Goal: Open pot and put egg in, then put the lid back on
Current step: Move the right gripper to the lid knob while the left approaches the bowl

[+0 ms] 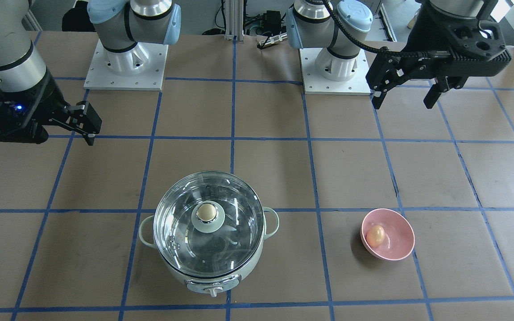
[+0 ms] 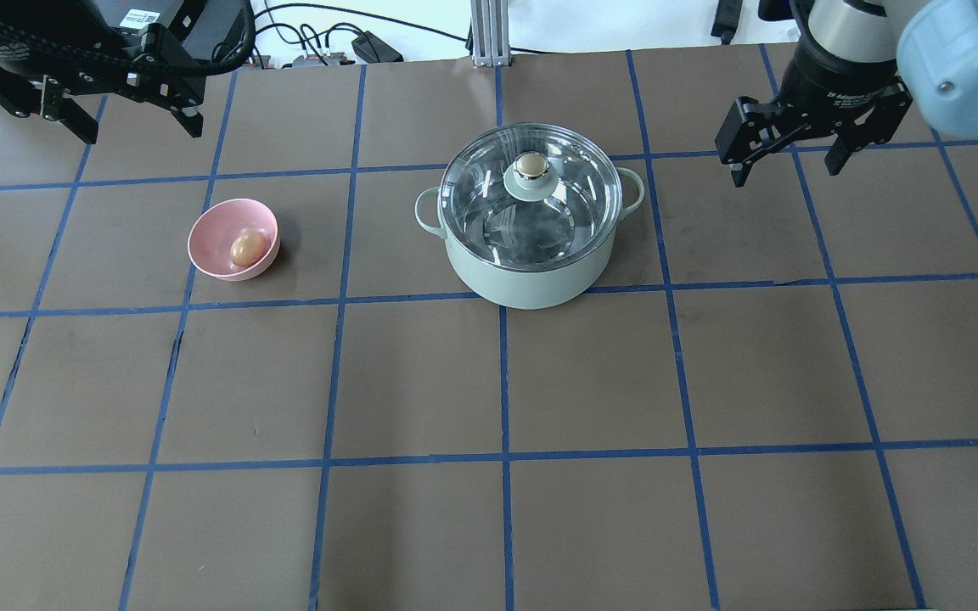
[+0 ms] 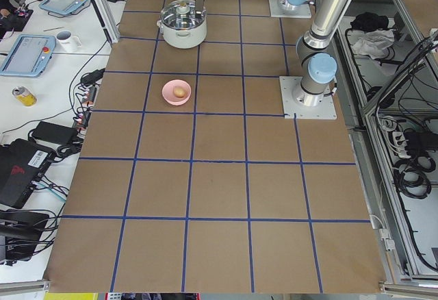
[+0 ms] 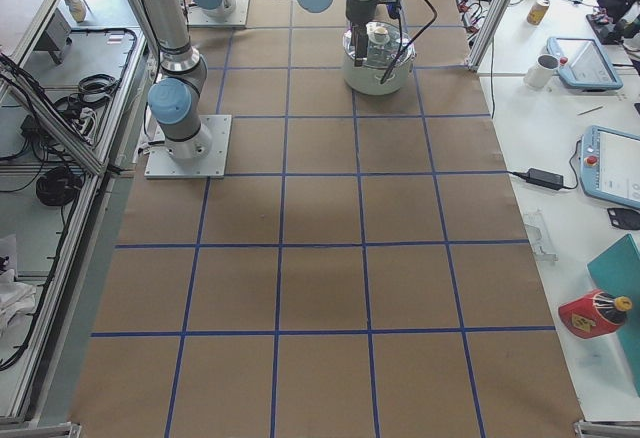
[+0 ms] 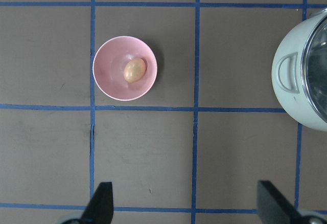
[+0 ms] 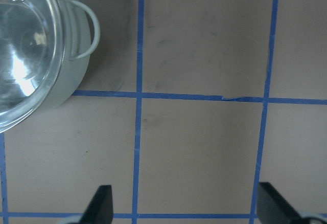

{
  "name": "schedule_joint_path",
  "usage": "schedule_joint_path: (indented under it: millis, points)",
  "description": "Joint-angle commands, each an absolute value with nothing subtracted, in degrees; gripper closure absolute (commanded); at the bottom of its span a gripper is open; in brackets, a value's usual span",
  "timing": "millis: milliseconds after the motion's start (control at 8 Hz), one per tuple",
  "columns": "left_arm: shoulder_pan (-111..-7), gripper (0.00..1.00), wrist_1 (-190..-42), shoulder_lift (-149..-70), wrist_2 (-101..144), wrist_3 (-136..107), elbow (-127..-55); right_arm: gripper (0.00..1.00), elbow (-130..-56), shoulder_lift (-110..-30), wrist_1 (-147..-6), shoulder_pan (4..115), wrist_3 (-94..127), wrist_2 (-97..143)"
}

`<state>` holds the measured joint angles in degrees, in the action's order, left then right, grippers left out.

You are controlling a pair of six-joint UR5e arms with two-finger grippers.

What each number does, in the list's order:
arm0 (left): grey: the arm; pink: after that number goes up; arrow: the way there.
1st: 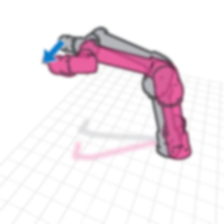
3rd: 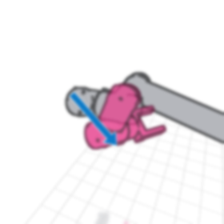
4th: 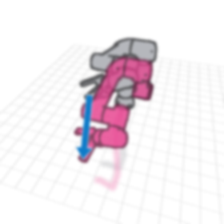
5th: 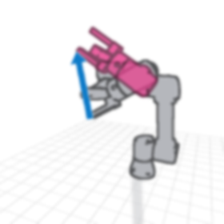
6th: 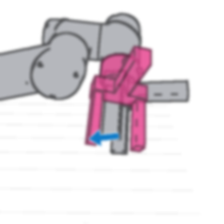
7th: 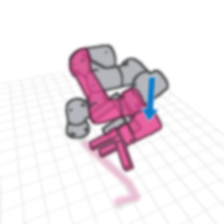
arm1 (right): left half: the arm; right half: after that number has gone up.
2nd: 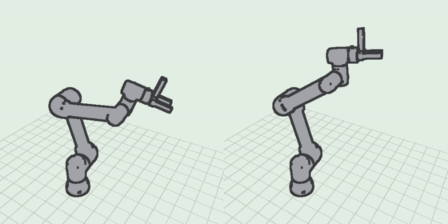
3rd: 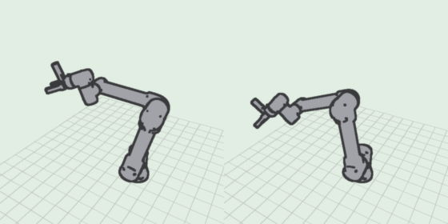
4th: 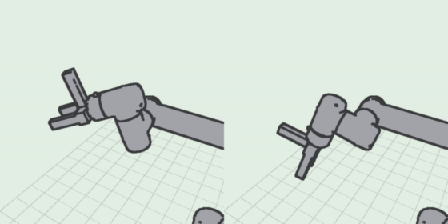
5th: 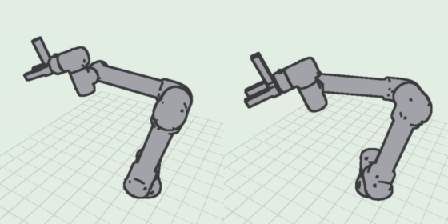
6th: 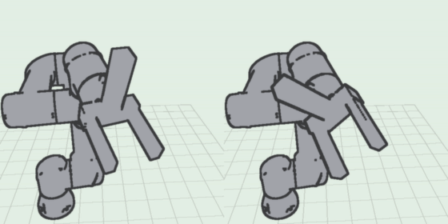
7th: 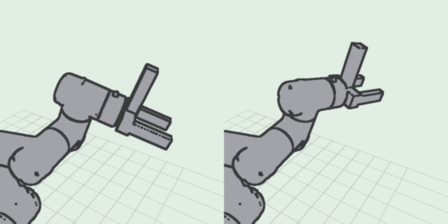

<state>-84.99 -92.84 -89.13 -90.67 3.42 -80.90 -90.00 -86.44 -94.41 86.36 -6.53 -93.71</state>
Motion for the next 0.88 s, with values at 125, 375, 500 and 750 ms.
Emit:
schedule_joint_path:
  millis: [125, 375, 500, 750]
  points:
    - [-85.17, 0.00, -89.50, -90.00, -90.01, 3.08, -81.12, 0.00, -89.91, -86.40, -94.75, 90.26, -8.43, -93.34]
    - [-84.55, 0.00, -85.43, -92.62, -90.09, 5.09, -81.12, 0.00, -90.09, -86.31, -94.92, 90.26, -2.77, -93.16]
    - [-83.85, 0.00, -81.86, -94.64, -90.00, 11.88, -81.12, 0.00, -90.00, -85.44, -97.88, 90.70, -2.46, -90.81]
    - [-81.15, 0.00, -79.10, -98.86, -89.74, 20.10, -81.30, 0.00, -87.13, -81.50, -104.14, 94.63, 0.68, -89.65]
